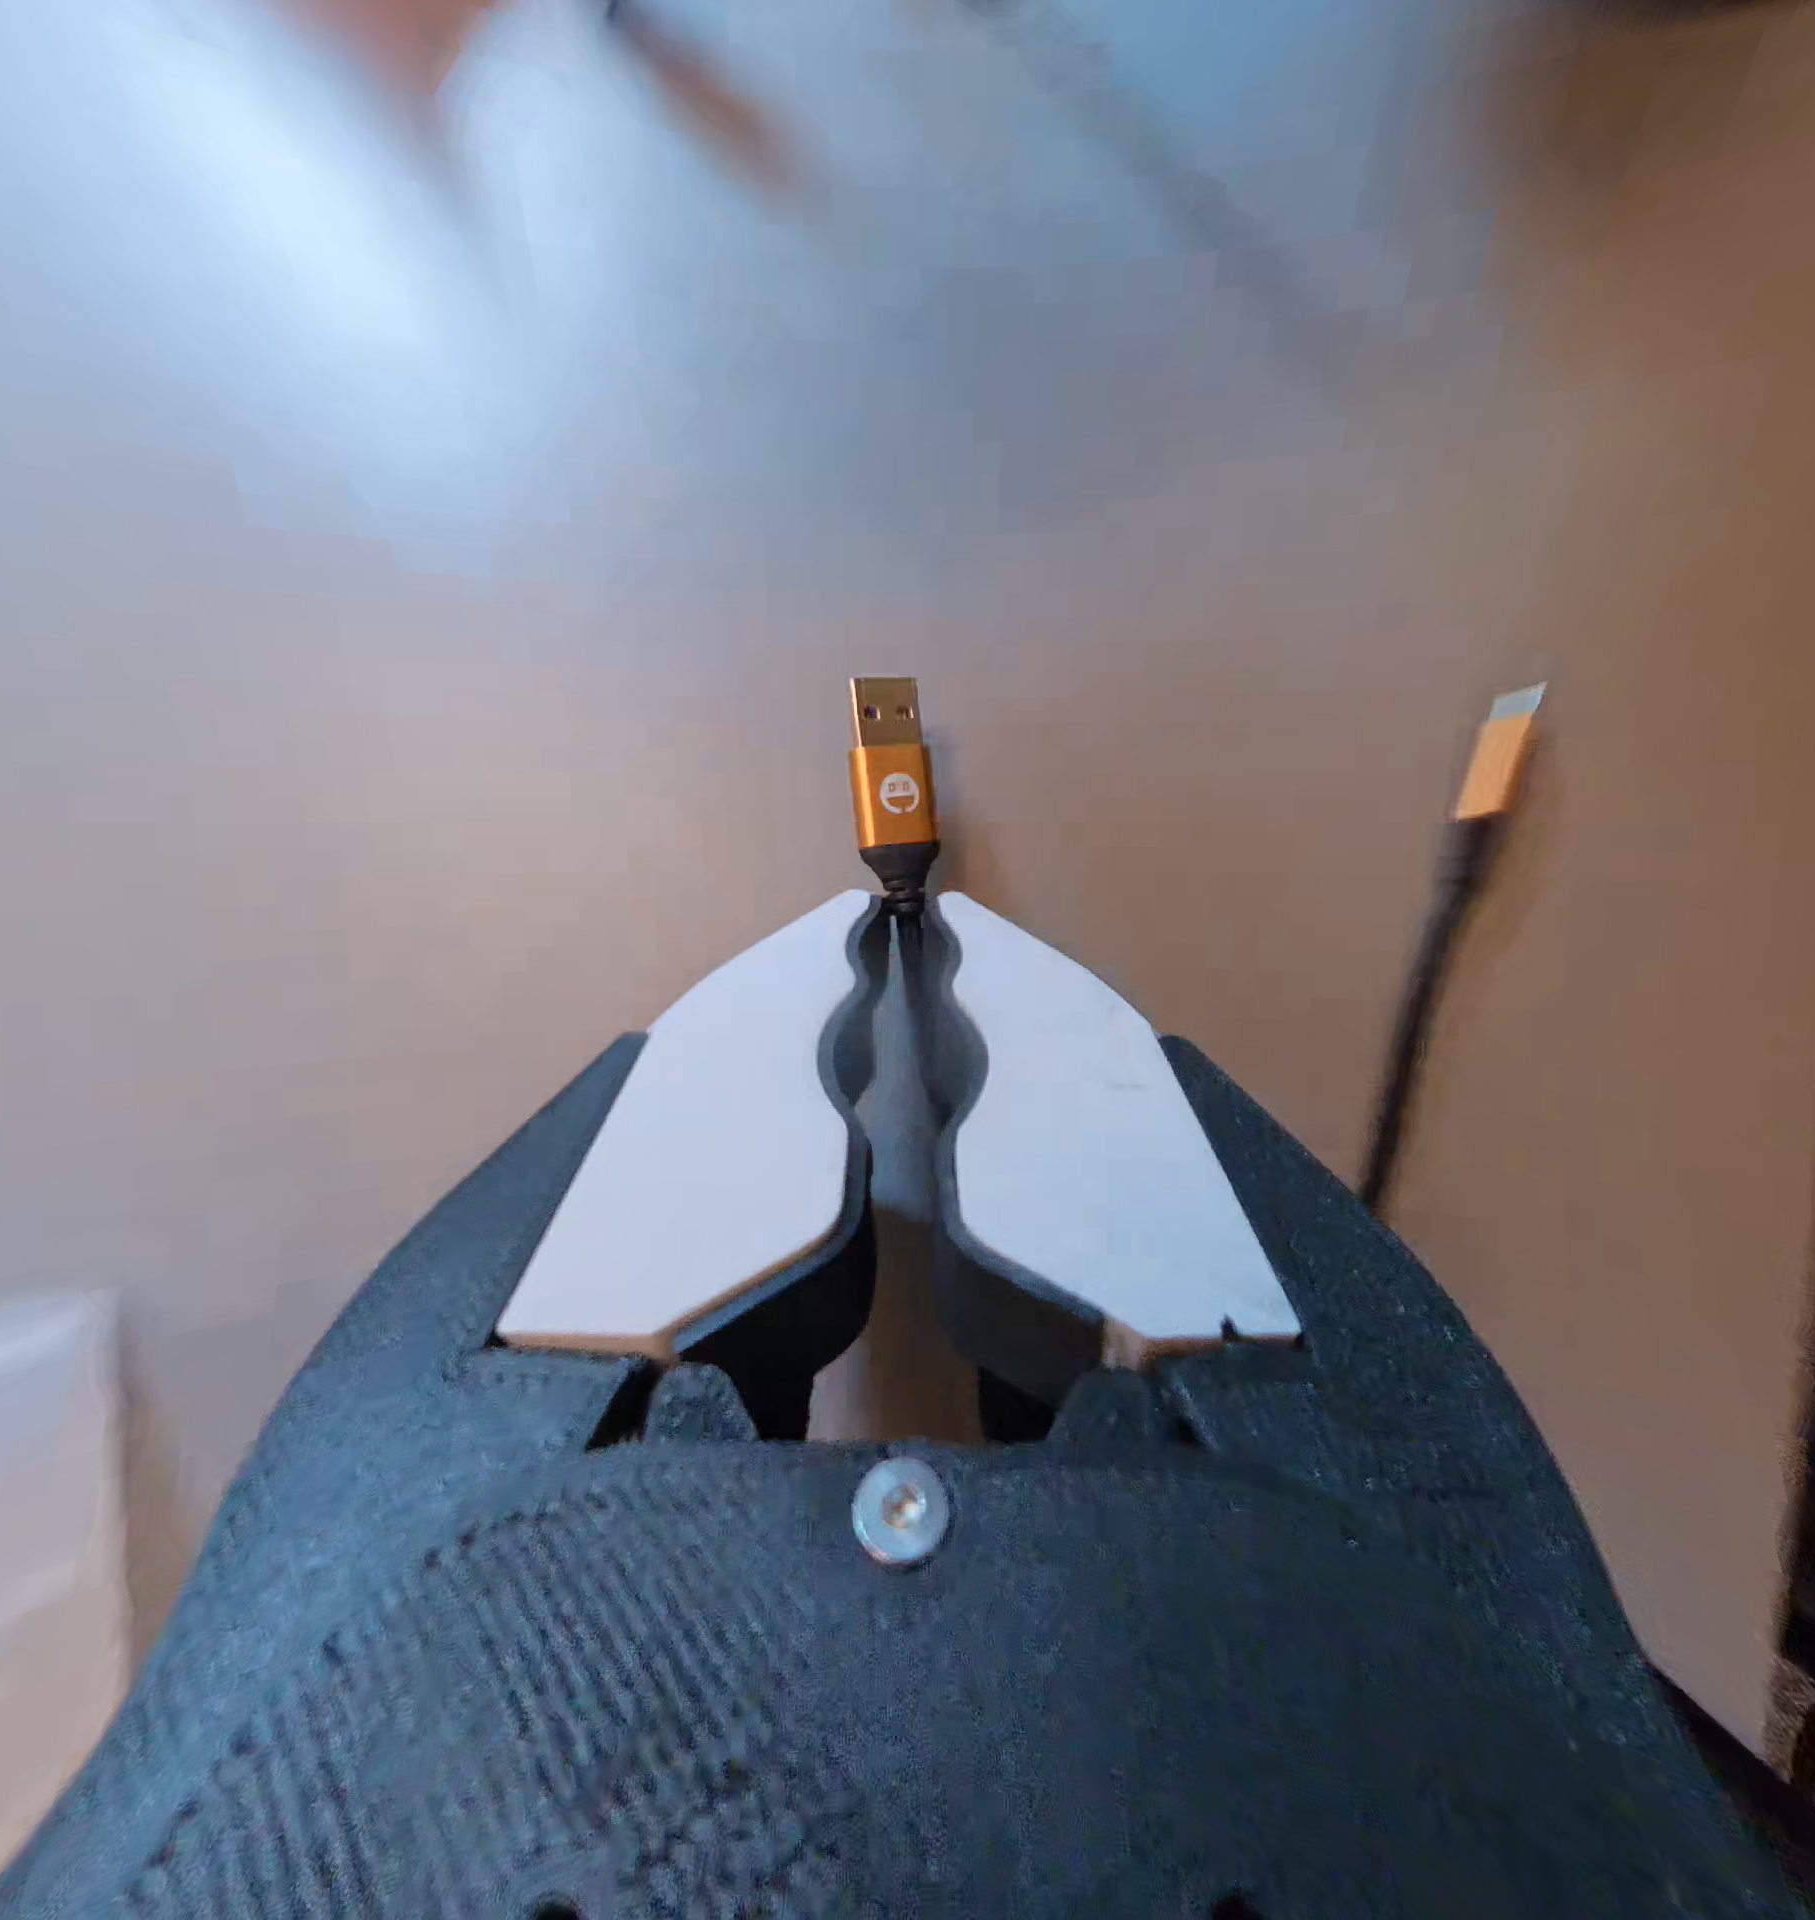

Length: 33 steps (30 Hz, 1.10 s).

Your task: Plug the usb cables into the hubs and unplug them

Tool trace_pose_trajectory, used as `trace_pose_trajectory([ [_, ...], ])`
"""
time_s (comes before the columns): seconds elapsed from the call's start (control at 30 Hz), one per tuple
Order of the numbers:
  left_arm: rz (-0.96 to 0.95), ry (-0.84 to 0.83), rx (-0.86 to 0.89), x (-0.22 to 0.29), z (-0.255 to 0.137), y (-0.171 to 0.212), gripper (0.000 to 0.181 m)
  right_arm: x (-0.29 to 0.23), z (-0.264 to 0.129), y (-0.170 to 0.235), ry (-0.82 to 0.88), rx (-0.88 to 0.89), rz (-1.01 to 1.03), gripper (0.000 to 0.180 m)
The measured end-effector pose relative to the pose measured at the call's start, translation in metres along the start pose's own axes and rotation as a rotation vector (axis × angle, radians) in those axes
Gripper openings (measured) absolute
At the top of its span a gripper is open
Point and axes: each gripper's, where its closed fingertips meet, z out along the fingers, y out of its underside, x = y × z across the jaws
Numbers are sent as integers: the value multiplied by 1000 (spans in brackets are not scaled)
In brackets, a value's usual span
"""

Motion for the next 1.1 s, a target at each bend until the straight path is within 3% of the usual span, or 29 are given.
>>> trace_pose_trajectory([
  [0.03,34,93,102,12,-4,-14,6,-4,1,1,-17,-9,-21,63],
  [0.17,120,317,428,39,-40,-68,6,-23,5,7,-83,-64,-121,63],
  [0.27,138,364,539,39,-53,-94,6,-36,9,12,-125,-96,-175,63],
  [0.67,130,259,385,40,-29,-96,6,-68,29,50,-200,-266,-394,63],
  [1.1,116,174,398,43,-5,-81,6,-74,30,52,-224,-249,-386,63],
])
